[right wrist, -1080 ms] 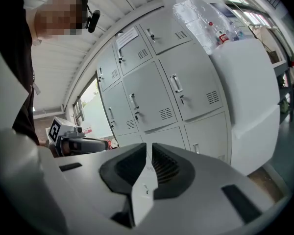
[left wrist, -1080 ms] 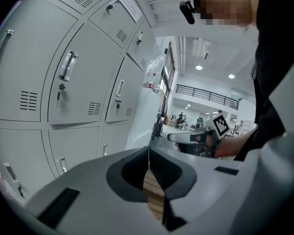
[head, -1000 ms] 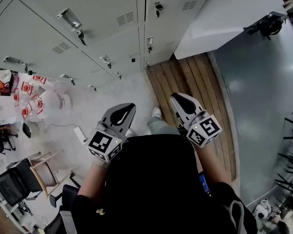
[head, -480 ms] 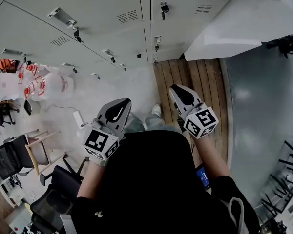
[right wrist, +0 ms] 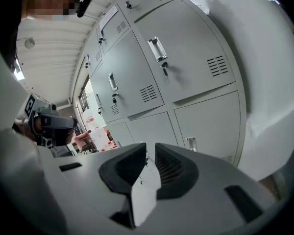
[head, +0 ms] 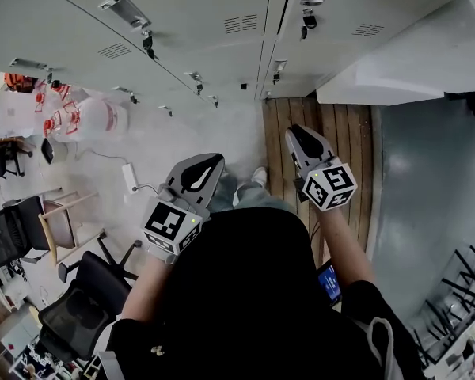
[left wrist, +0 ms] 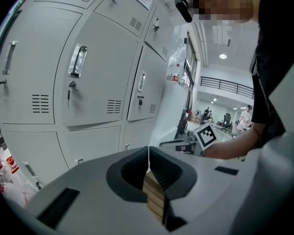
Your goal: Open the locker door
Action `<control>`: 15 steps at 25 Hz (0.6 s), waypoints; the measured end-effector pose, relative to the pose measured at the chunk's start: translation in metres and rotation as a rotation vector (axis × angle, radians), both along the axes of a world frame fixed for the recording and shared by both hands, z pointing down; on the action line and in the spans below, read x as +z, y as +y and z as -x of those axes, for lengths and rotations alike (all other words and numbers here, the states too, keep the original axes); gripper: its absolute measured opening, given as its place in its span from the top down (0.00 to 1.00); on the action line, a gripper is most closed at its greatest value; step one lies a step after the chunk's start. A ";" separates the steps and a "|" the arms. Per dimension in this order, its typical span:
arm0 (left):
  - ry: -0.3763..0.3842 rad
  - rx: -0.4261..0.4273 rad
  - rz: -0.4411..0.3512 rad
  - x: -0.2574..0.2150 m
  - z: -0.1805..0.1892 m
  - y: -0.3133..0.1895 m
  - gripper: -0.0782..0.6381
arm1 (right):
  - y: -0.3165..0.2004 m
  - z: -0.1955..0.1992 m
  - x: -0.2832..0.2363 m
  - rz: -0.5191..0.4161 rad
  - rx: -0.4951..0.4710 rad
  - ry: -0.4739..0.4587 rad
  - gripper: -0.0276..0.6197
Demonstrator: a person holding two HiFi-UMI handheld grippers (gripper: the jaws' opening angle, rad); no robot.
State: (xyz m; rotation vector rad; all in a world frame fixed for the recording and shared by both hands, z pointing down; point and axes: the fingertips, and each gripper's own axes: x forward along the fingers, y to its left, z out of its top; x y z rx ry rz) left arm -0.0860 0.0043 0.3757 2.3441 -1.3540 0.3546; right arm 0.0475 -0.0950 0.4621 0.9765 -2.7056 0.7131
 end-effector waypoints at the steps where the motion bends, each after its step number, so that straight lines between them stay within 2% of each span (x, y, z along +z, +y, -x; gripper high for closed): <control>1: -0.001 0.001 0.001 0.001 0.001 -0.002 0.86 | -0.006 0.002 0.005 0.001 0.001 0.010 0.87; 8: 0.007 -0.033 0.030 0.013 0.014 -0.016 0.86 | -0.055 0.016 0.046 0.020 0.014 0.082 0.87; 13: 0.015 -0.082 0.061 0.028 0.026 -0.023 0.86 | -0.090 0.023 0.087 0.041 0.012 0.145 0.74; 15: 0.017 -0.099 0.071 0.033 0.030 -0.025 0.86 | -0.102 0.027 0.101 0.043 0.008 0.163 0.73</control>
